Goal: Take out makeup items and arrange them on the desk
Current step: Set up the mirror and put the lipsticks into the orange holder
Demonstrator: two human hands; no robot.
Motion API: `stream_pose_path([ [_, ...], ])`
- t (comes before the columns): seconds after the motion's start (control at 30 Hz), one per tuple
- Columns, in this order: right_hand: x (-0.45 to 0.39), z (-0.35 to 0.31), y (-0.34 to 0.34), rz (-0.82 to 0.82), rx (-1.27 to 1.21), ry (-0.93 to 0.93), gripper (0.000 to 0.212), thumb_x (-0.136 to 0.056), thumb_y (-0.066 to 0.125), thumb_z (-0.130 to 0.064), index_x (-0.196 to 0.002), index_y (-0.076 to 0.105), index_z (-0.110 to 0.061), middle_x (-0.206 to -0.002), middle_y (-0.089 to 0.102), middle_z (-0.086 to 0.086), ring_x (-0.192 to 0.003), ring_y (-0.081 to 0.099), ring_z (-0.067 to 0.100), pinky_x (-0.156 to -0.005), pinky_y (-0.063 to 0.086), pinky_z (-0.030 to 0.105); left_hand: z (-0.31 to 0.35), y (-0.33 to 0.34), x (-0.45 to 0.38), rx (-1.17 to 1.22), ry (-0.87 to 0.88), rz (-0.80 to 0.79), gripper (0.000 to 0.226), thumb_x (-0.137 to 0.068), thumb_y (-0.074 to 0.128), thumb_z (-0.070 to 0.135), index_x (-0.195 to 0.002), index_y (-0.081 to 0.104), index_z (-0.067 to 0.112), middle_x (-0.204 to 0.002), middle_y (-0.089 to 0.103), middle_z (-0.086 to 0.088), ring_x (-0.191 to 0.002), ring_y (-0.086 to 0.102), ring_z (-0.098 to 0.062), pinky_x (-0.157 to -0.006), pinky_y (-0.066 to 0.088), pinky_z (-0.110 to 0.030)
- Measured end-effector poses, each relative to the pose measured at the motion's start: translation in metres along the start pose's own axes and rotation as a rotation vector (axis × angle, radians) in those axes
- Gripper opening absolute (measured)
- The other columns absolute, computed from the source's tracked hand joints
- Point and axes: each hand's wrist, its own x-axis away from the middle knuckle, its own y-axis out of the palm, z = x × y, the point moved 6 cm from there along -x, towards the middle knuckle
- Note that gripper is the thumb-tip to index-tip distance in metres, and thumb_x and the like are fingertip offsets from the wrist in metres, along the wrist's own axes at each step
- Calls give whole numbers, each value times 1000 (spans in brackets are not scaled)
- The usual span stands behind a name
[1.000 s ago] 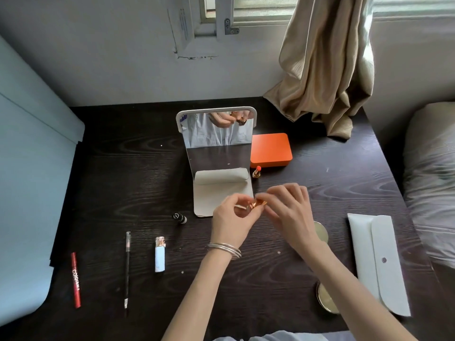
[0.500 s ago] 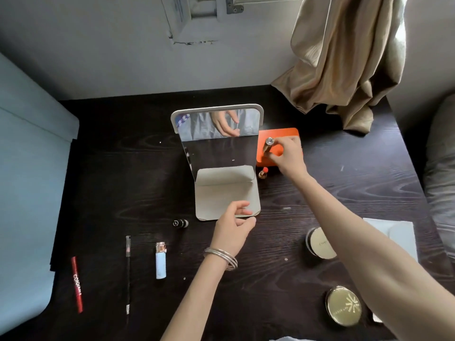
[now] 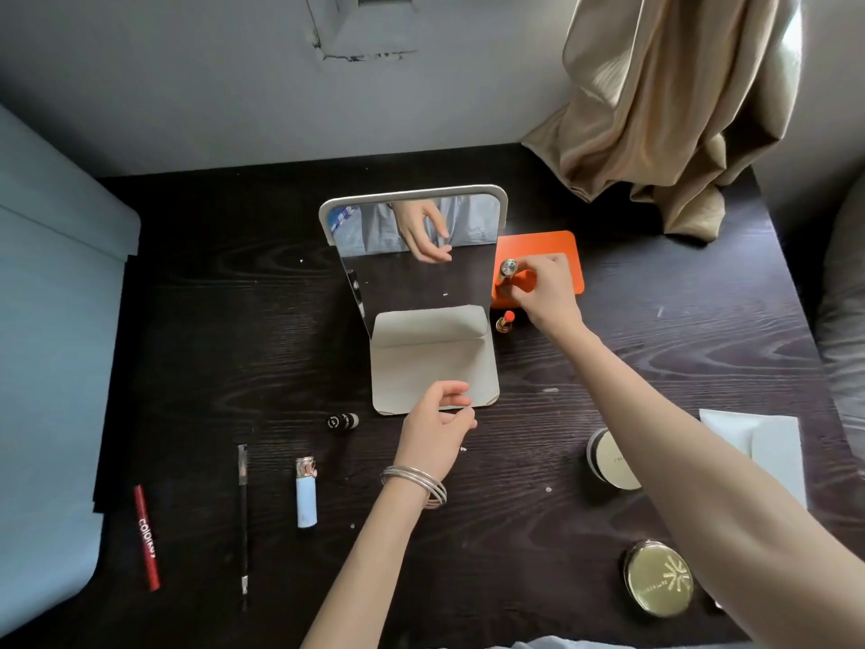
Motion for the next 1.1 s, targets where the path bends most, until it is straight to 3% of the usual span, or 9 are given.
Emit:
stream_pose_path([
  [0.43,2,-1,-2,-30,55,17,28,-79,69,-14,-106,65,-8,-109,65,8,-115,41,30,-97,36,46,-2,0,0,-40,-18,5,30,-91,49,5,-118,54,18,-102,58,8,-83,63,-7,-61,48,-10],
  [0.6,5,-9,-17,-30,30,18,46,-78,70,-11,-122,59,-12,-115,65,7,-117,46,29,-96,34,31,-1,-2,4,-48,10,-11,27,-89,52,4,-111,57,19,-101,59,7,-85,63,-8,-57,48,-5],
  [0.7,25,-30,-41,108,-101,27,32,-79,72,-16,-110,64,-10,-107,66,7,-101,59,17,-89,43,27,2,-8,11,-94,106,-23,22,-85,57,0,-87,61,22,-93,61,10,-77,58,-3,-58,44,-1],
  [0.8,73,-63,-48,151,-365,-12,9,-81,70,-12,-90,66,-9,-84,67,-2,-74,59,-2,-73,45,15,-5,-20,19,-134,146,-5,32,-82,61,-2,-72,59,28,-82,63,15,-75,59,1,-66,43,-1],
  [0.87,107,-84,-32,59,-431,-59,4,-82,69,-11,-83,65,-12,-76,64,-7,-68,56,-1,-70,45,14,-13,-30,26,-125,168,40,34,-80,62,-3,-69,60,28,-79,64,14,-73,61,0,-71,44,-4],
  [0.93,136,-97,5,-144,-380,-90,6,-83,69,-12,-82,65,-17,-75,63,-10,-71,56,0,-71,46,15,-17,-46,34,-111,247,152,34,-78,61,-7,-69,61,26,-80,64,11,-76,61,-1,-72,46,-8],
  [1.03,169,-105,70,-502,-202,-90,12,-84,68,-16,-96,68,-16,-91,67,-2,-84,58,7,-79,48,23,-24,-83,49,-270,405,562,23,-73,68,-4,-81,67,18,-95,60,2,-88,59,-8,-74,52,-20],
  [1.1,181,-106,97,-602,-111,-82,24,-86,66,-19,-109,65,-15,-108,66,2,-93,55,7,-83,42,19,-35,-106,53,-415,378,761,32,-71,73,3,-99,67,17,-111,58,-3,-103,54,-18,-83,51,-30],
])
